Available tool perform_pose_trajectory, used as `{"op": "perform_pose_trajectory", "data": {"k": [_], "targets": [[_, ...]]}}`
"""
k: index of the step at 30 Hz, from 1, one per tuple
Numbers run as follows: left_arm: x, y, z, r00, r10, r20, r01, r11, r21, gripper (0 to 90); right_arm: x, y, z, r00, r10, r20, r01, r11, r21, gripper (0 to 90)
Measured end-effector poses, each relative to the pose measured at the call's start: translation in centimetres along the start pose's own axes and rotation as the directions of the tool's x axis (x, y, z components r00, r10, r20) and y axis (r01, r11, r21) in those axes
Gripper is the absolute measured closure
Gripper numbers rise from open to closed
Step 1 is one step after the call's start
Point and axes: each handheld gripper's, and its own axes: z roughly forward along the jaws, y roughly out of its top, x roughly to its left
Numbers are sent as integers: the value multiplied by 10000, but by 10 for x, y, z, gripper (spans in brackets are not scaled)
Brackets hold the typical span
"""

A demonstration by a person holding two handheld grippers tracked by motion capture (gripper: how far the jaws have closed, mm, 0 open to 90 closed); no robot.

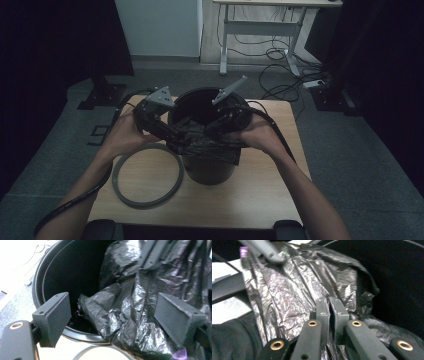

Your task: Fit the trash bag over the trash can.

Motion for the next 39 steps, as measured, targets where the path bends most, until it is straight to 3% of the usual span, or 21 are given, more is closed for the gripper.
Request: {"op": "perform_pose_trajectory", "data": {"k": [3, 6, 9, 13, 19, 21, 26, 30, 39], "targets": [[1, -4, 10, 10000, 12, -36, -10, 9996, 285, 140, -7, 1, 3, 9998, 118, 137, -119, 9999, 69, 816], [2, -9, 17, 10000, 0, -94, 4, 9992, 411, 139, -8, -1, 4, 9990, 144, 414, -152, 9997, 181, 676], [3, -12, 18, 9998, -141, -106, 143, 9997, 206, 143, -4, 0, -1, 9988, 119, 485, -115, 9999, -73, 563], [1, -12, 18, 9998, -89, -170, 92, 9997, 219, 145, 6, 0, -7, 9998, -105, 153, 109, 9997, -234, 533], [-1, -12, 16, 9996, -103, -271, 107, 9998, 139, 144, 24, -1, 0, 9956, -738, -576, 740, 9973, 15, 513], [-1, -13, 16, 9996, -145, -261, 148, 9998, 126, 141, 29, 0, 3, 9923, -951, -795, 961, 9953, 85, 527], [-2, -13, 10, 9998, -68, -205, 69, 10000, 34, 138, 31, 0, 5, 9873, -997, -1235, 1041, 9941, 300, 749], [-6, -13, 4, 10000, -53, -65, 52, 9999, -156, 137, 32, 1, 4, 9853, -935, -1427, 974, 9950, 203, 825], [-12, -11, -5, 9988, 207, 441, -199, 9996, -203, 141, 27, 3, 3, 9924, -812, -925, 820, 9966, 56, 858]]}}
